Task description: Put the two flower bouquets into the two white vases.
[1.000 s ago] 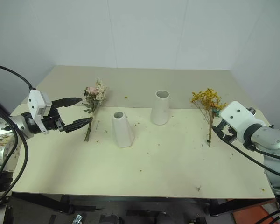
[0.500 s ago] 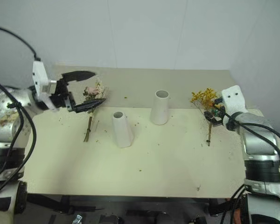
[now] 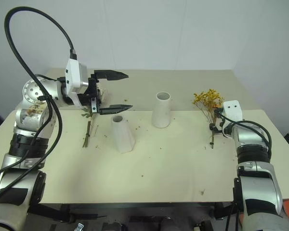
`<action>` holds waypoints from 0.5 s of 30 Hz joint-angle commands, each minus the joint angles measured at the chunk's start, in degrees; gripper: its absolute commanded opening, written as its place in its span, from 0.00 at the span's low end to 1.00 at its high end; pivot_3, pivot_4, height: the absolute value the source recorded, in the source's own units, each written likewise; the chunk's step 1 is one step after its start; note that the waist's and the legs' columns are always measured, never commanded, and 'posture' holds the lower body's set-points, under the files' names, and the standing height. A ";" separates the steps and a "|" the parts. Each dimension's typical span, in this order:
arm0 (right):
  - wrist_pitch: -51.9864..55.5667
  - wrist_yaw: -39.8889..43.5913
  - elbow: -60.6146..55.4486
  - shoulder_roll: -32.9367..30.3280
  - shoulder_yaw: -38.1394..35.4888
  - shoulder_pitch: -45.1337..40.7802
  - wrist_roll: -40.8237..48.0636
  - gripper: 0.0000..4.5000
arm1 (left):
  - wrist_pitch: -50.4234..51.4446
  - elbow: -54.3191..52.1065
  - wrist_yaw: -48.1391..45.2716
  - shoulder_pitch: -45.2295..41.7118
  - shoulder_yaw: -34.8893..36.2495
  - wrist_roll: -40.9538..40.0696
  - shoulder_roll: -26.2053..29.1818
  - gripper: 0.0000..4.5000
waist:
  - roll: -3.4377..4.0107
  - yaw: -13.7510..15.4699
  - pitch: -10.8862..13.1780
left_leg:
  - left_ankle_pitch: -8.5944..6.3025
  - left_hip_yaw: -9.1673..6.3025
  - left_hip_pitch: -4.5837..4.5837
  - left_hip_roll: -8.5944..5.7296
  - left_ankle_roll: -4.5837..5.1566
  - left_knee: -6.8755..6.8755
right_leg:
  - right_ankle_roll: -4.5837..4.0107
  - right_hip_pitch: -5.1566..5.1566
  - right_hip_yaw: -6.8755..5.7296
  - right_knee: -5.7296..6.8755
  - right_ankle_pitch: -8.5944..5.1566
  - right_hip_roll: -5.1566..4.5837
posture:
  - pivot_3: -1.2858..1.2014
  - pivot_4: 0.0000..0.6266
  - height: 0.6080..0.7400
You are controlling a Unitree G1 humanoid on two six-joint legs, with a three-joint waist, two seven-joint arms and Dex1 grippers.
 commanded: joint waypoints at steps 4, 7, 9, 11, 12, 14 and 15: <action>-4.04 4.89 10.12 -1.23 2.37 -9.28 -1.47 1.00 | -0.98 -1.62 1.69 1.56 2.16 -0.34 0.11 1.00 | 0.03 -0.71 0.01 | 0.00 -0.02 -0.02 0.01 0.00 0.00 | 0.00 0.00 -0.02 -0.01 0.00 0.01 | 0.52 0.24 1.00; -3.73 7.94 15.74 -1.52 3.85 -13.93 -2.19 1.00 | -1.12 -2.53 2.78 2.88 2.30 -0.21 0.04 1.00 | 0.03 -0.78 0.01 | 0.00 -0.02 -0.02 0.00 0.00 -0.01 | 0.00 0.00 -0.01 -0.01 0.00 0.00 | 0.52 0.24 1.00; -3.64 9.78 18.62 -1.64 4.72 -16.15 -2.80 1.00 | -0.97 -3.08 4.46 3.45 2.60 0.08 -0.39 1.00 | 0.04 -0.80 0.02 | 0.00 -0.02 -0.01 0.01 0.00 -0.03 | 0.00 -0.01 -0.01 0.00 0.00 0.00 | 0.52 0.24 1.00; -3.80 10.90 21.12 -1.60 5.47 -17.72 -3.50 1.00 | -0.62 -3.56 5.65 3.86 2.96 -0.05 -0.69 1.00 | 0.04 -0.79 0.02 | 0.00 -0.03 -0.02 0.01 0.00 -0.03 | 0.00 -0.01 -0.02 0.00 0.00 0.00 | 0.52 0.24 1.00; -3.72 11.24 22.48 -1.54 5.70 -18.20 -3.80 1.00 | -0.45 -3.96 5.96 4.27 3.18 -0.22 -0.61 1.00 | 0.04 -0.78 0.02 | 0.00 -0.04 -0.02 0.00 0.00 -0.02 | 0.00 -0.01 -0.02 0.00 0.00 0.00 | 0.52 0.24 1.00; -3.77 11.75 24.28 -1.42 5.85 -18.63 -4.07 1.00 | -0.22 -4.66 6.14 4.94 3.42 -0.61 -0.35 1.00 | 0.05 -0.74 0.02 | 0.00 -0.04 -0.03 0.00 0.00 -0.02 | 0.00 0.00 -0.03 0.00 0.00 -0.01 | 0.52 0.24 1.00; -3.83 12.00 24.91 -1.34 5.81 -18.75 -4.07 1.00 | -0.10 -4.98 6.20 5.26 3.51 -0.80 -0.25 1.00 | 0.05 -0.73 0.02 | 0.00 -0.04 -0.04 0.00 0.00 -0.03 | 0.00 0.00 -0.03 0.01 0.00 -0.01 | 0.52 0.24 1.00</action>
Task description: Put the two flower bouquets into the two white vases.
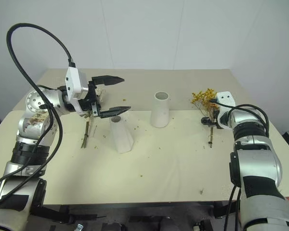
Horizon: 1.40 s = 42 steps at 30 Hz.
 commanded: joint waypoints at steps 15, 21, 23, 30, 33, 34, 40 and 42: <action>-1.70 0.37 5.41 0.15 -0.21 -1.85 -1.76 0.25 | 0.92 -4.30 2.65 2.04 2.36 -1.02 0.95 1.00 | 0.01 -0.12 0.00 | 0.00 0.01 0.02 -0.01 0.00 -0.01 | 0.00 -0.01 0.02 0.00 0.00 -0.01 | 0.52 0.24 1.00; -2.16 1.53 5.19 0.24 -0.12 -1.76 -1.97 0.01 | 1.43 -5.62 2.64 3.03 2.55 -1.26 0.85 1.00 | 0.01 -0.10 0.00 | 0.00 0.01 0.02 -0.01 0.00 -0.01 | 0.00 0.00 0.02 0.01 0.00 -0.01 | 0.52 0.24 1.00; -2.47 1.13 4.35 -0.07 -0.58 -1.71 -1.63 0.01 | 1.76 -6.41 2.55 3.33 2.54 -1.75 0.55 1.00 | 0.01 -0.09 0.00 | 0.00 0.01 0.01 0.00 0.00 -0.01 | 0.00 -0.01 0.01 0.01 0.00 -0.01 | 0.52 0.24 1.00; -6.69 -7.97 -13.25 -0.85 -9.92 2.36 4.53 0.01 | 2.12 -6.00 2.54 2.66 2.92 -1.52 1.01 1.00 | 0.06 -0.11 0.03 | 0.00 0.01 0.00 0.00 0.00 -0.02 | 0.00 -0.05 0.03 0.02 0.00 -0.01 | 0.52 0.24 1.00; -14.11 -8.22 -35.48 2.42 -15.54 12.86 9.83 0.01 | 2.12 -5.30 2.30 2.56 3.25 -1.27 1.68 1.00 | 0.06 0.14 0.02 | 0.00 -0.08 -0.05 0.01 0.00 -0.07 | 0.01 -0.04 -0.04 0.06 0.01 0.00 | 0.52 0.24 1.00; -16.34 -7.24 -41.95 3.99 -17.16 15.95 12.36 0.01 | 2.12 -5.14 2.24 2.62 3.45 -1.34 1.89 1.00 | 0.06 0.23 0.02 | 0.00 -0.13 -0.07 0.02 0.00 -0.10 | 0.01 -0.03 -0.10 0.09 0.01 0.01 | 0.52 0.24 1.00; -14.92 -13.54 -62.52 15.94 -20.59 19.59 22.33 0.01 | 3.26 -5.31 1.66 2.62 4.22 -3.44 1.97 1.00 | 0.11 -0.08 0.01 | 0.01 -0.10 0.00 0.01 -0.01 -0.08 | 0.04 -0.06 0.00 0.13 0.06 0.00 | 0.52 0.24 1.00; -23.55 -13.77 -64.91 20.71 -19.10 20.23 22.16 0.01 | 3.42 -5.35 2.51 2.77 4.05 -2.98 2.06 1.00 | 0.12 -0.02 0.00 | 0.01 -0.15 0.05 0.03 -0.01 -0.09 | 0.04 -0.02 -0.05 0.11 0.06 0.03 | 0.52 0.24 1.00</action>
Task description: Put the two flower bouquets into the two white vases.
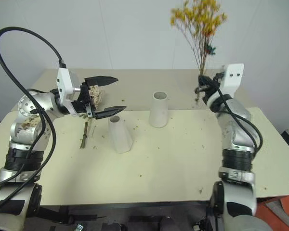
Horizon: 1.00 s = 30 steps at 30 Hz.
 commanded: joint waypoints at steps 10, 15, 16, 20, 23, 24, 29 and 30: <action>-18.15 5.92 1.03 14.02 2.99 -2.45 10.40 0.01 | 2.68 -2.71 2.95 2.11 4.29 -2.13 1.99 1.00 | 0.02 0.03 0.00 | 0.00 -0.01 -0.04 -0.01 0.00 -0.01 | -0.01 -0.01 -0.02 0.07 0.01 -0.02 | 0.52 0.24 1.00; -25.30 10.73 15.01 15.29 3.19 -5.78 9.62 0.01 | 4.41 -3.58 3.47 1.88 4.54 -3.17 2.05 1.00 | 0.05 0.03 0.01 | 0.00 -0.01 0.01 -0.01 0.00 -0.01 | -0.01 0.04 -0.03 0.02 0.01 -0.01 | 0.52 0.24 1.00; -26.56 11.54 16.82 15.37 3.29 -6.39 9.50 0.01 | 4.40 -3.70 3.45 2.05 4.45 -3.00 2.20 1.00 | 0.05 0.01 0.02 | 0.00 -0.01 0.01 -0.01 0.00 -0.01 | -0.01 0.03 -0.04 0.02 0.01 -0.01 | 0.52 0.24 1.00; -34.03 13.94 26.92 13.72 4.87 -9.29 5.11 0.01 | 4.52 -3.56 4.45 2.42 4.53 -2.43 1.95 1.00 | 0.06 -0.07 0.02 | 0.00 0.00 -0.02 -0.02 0.00 -0.03 | -0.01 0.00 -0.03 0.03 0.01 -0.01 | 0.52 0.24 1.00; -37.41 15.08 32.17 13.18 4.52 -11.09 4.42 0.01 | 4.63 -3.77 4.76 2.29 4.42 -2.61 1.79 1.00 | 0.07 -0.07 0.02 | 0.00 -0.01 -0.01 -0.01 0.00 -0.04 | -0.01 0.00 -0.04 0.04 0.01 -0.01 | 0.52 0.24 1.00; -38.33 15.29 33.52 13.06 4.44 -11.57 4.23 0.01 | 4.65 -3.84 4.80 2.30 4.38 -2.64 1.82 1.00 | 0.06 -0.07 0.02 | 0.00 -0.01 0.00 -0.01 -0.01 -0.04 | -0.01 0.00 -0.03 0.05 0.01 -0.01 | 0.52 0.24 1.00; -43.04 15.08 38.54 12.59 4.10 -13.27 3.29 0.01 | 4.82 -4.40 4.94 2.88 4.66 -2.53 2.54 1.00 | 0.07 -0.08 0.02 | 0.00 -0.01 -0.02 -0.01 -0.01 -0.05 | -0.02 -0.01 -0.03 0.05 0.01 -0.01 | 0.52 0.24 1.00; -43.61 15.15 39.18 12.48 4.05 -13.40 3.19 0.01 | 4.85 -4.49 4.93 2.99 4.74 -2.56 2.64 1.00 | 0.06 -0.08 0.02 | 0.00 -0.01 -0.02 -0.01 -0.01 -0.05 | -0.02 -0.01 -0.03 0.05 0.01 -0.01 | 0.52 0.24 1.00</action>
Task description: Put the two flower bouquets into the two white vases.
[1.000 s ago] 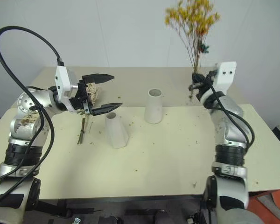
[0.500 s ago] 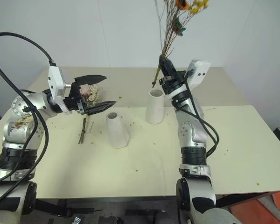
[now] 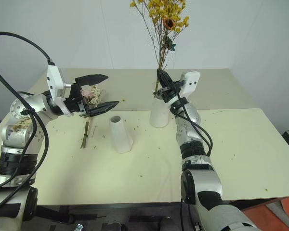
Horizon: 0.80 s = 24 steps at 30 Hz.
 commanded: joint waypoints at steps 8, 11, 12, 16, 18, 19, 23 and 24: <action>-6.75 -0.54 5.47 -1.84 -1.01 -3.17 -1.39 0.01 | -0.14 -2.12 0.35 -0.02 1.28 -0.36 1.13 1.00 | 0.00 0.00 0.00 | 0.00 0.00 0.01 0.00 0.00 0.00 | 0.00 0.00 0.00 0.00 0.00 0.00 | 0.52 0.24 1.00; -7.42 -0.52 7.71 -2.15 -0.90 -2.13 -1.95 0.01 | -0.55 -1.99 0.33 0.29 0.94 0.08 0.99 1.00 | 0.00 0.00 0.00 | 0.00 0.00 0.00 0.00 0.00 0.00 | 0.00 0.01 0.00 0.00 0.00 -0.01 | 0.52 0.24 1.00; -7.68 -0.61 8.47 -2.18 -0.80 -1.75 -2.21 0.01 | -0.76 -1.89 0.23 0.41 1.15 -0.19 0.80 1.00 | 0.00 0.01 0.00 | 0.00 0.00 0.01 0.00 0.00 0.00 | 0.00 0.01 0.00 0.00 0.00 -0.01 | 0.52 0.24 1.00; -8.23 -0.73 9.44 -1.97 -1.03 -1.34 -2.16 0.01 | -1.29 -0.87 0.53 0.33 1.50 0.21 0.93 1.00 | 0.00 -0.05 0.00 | 0.00 0.00 0.01 0.00 0.00 0.00 | -0.01 0.01 0.01 0.00 0.00 0.00 | 0.52 0.24 1.00; -8.28 -0.79 9.58 -2.09 -1.18 -1.41 -2.09 0.01 | -1.51 -0.64 0.45 0.22 1.60 0.10 0.85 1.00 | 0.00 -0.06 0.00 | 0.00 0.00 0.00 0.00 0.00 0.00 | -0.01 0.00 0.01 0.00 0.00 0.00 | 0.52 0.24 1.00; -8.29 -0.64 9.66 -2.20 -1.20 -1.41 -2.14 0.01 | -1.63 -0.58 0.39 0.19 1.61 0.05 0.79 1.00 | 0.00 -0.05 0.00 | 0.00 0.00 0.00 0.00 0.00 0.00 | -0.01 0.00 0.01 0.00 0.00 0.00 | 0.52 0.24 1.00; -8.97 -1.02 9.62 -2.54 -0.50 -0.92 -3.56 0.01 | -2.32 -0.03 0.59 0.18 1.60 0.42 0.76 1.00 | 0.00 -0.04 0.00 | 0.00 0.00 0.01 0.00 0.00 0.00 | -0.01 0.00 0.01 0.00 0.00 0.00 | 0.52 0.24 1.00; -9.06 -0.95 9.51 -2.54 -0.42 -0.77 -3.71 0.01 | -2.42 0.04 0.64 0.20 1.60 0.42 0.74 1.00 | 0.00 -0.04 0.00 | 0.00 0.00 0.01 0.00 0.00 0.00 | -0.01 0.01 0.01 0.00 0.00 0.00 | 0.52 0.24 1.00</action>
